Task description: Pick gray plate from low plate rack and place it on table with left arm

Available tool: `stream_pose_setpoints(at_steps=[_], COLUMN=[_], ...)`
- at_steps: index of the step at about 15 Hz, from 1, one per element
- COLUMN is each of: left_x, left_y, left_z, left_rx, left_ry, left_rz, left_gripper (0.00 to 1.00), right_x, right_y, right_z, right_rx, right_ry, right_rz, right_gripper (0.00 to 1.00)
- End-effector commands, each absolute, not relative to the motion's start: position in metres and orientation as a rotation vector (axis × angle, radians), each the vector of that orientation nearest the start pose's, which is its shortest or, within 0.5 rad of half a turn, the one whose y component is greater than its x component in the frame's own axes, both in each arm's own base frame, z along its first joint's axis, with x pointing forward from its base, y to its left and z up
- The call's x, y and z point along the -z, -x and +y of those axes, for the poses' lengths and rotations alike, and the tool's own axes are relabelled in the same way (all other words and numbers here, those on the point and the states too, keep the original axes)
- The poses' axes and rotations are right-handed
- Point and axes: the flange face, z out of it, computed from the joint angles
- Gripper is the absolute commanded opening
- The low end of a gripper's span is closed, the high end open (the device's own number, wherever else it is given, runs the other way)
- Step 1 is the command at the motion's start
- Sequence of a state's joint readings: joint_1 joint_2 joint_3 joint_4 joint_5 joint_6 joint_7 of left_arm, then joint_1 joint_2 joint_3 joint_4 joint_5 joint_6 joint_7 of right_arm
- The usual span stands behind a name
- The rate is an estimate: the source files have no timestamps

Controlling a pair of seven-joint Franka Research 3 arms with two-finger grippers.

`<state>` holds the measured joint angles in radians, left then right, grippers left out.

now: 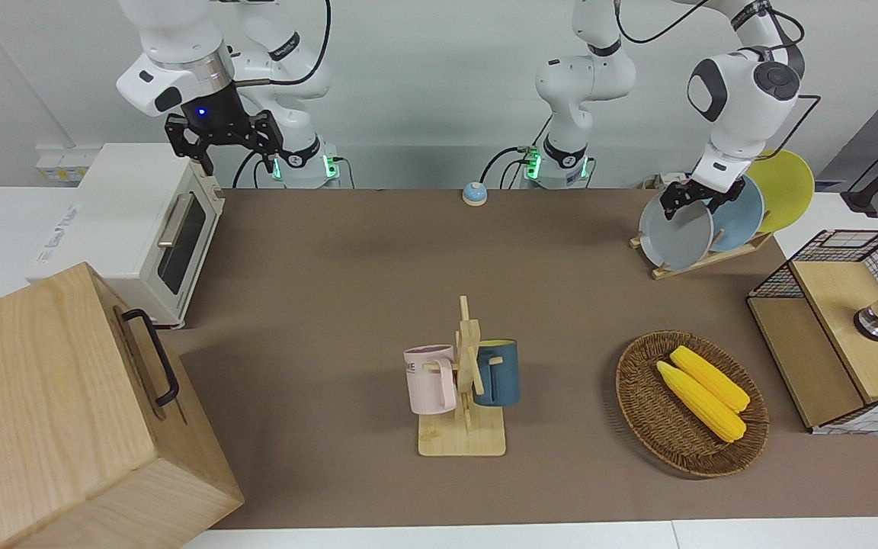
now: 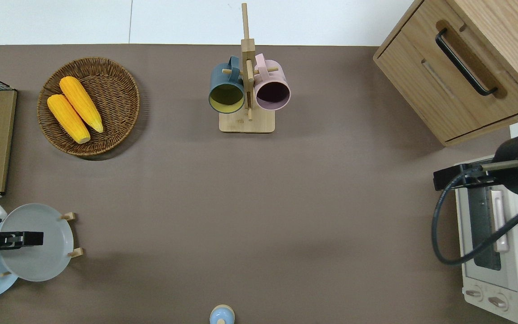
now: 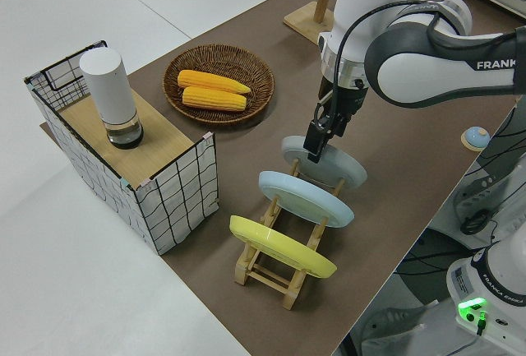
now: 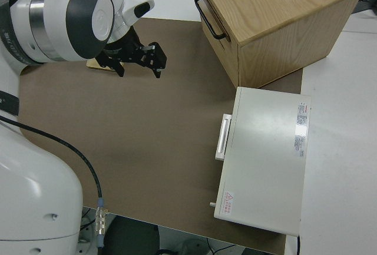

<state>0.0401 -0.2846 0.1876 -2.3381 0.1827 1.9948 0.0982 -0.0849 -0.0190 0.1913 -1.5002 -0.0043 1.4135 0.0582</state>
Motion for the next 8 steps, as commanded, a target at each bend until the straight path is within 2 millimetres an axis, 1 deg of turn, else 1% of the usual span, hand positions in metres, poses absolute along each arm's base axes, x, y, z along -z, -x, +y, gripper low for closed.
stream_pose_setpoints(at_steps=[1,2,3,4,6,7,8], left_x=[-0.4267,-0.426,-0.4259,-0.4259,-0.4259,-0.4258,-0.4257], left_y=[-0.4317,-0.4317,-0.4315,-0.4315,-0.4318,-0.4318,-0.4317], left_z=[0.1145,0.1152,0.1152,0.1152,0.114,0.1134,0.1135], left_rx=[-0.094,-0.097,-0.099,-0.1,-0.1,-0.103,-0.106], left_ry=[3.015,3.015,3.015,3.016,3.014,3.013,3.012], left_rz=[-0.031,-0.033,-0.031,-0.019,-0.011,0.001,0.014], left_gripper=[0.99,0.9,0.71,0.58,0.34,0.27,0.17], right_x=[-0.657,-0.657,-0.6572,-0.657,-0.657,-0.657,-0.657], right_y=[-0.5267,-0.5267,-0.5268,-0.5266,-0.5266,-0.5266,-0.5266], right_z=[0.0569,0.0569,0.0577,0.0577,0.0577,0.0577,0.0577], right_rx=[-0.116,-0.116,-0.114,-0.116,-0.116,-0.116,-0.116], right_ry=[3.146,3.146,3.146,3.146,3.146,3.146,3.146], right_rz=[-0.073,-0.075,-0.078,-0.075,-0.075,-0.075,-0.075], right_gripper=[0.99,0.99,0.987,0.99,0.99,0.987,0.99])
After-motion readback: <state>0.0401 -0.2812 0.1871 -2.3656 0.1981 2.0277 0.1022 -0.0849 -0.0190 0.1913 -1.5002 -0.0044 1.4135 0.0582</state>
